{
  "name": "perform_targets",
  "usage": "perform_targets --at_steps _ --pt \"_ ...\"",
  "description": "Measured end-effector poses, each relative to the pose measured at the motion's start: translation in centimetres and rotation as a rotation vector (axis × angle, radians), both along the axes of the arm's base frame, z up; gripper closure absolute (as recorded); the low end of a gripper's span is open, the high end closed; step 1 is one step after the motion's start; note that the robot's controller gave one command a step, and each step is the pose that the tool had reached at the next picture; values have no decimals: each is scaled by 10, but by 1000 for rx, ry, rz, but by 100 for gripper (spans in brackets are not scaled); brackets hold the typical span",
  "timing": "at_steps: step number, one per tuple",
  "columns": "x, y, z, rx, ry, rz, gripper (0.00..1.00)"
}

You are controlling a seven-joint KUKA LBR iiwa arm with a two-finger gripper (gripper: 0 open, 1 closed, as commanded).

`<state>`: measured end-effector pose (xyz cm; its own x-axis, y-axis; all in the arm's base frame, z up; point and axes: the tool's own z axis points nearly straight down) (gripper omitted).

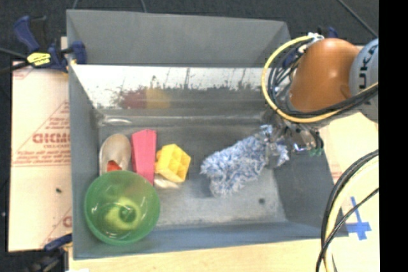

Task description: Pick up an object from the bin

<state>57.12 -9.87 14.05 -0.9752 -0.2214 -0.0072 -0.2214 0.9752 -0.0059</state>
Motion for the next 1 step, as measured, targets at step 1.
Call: perform_targets --at_steps 1 --pt "14 10 114 -4 -21 82 100"
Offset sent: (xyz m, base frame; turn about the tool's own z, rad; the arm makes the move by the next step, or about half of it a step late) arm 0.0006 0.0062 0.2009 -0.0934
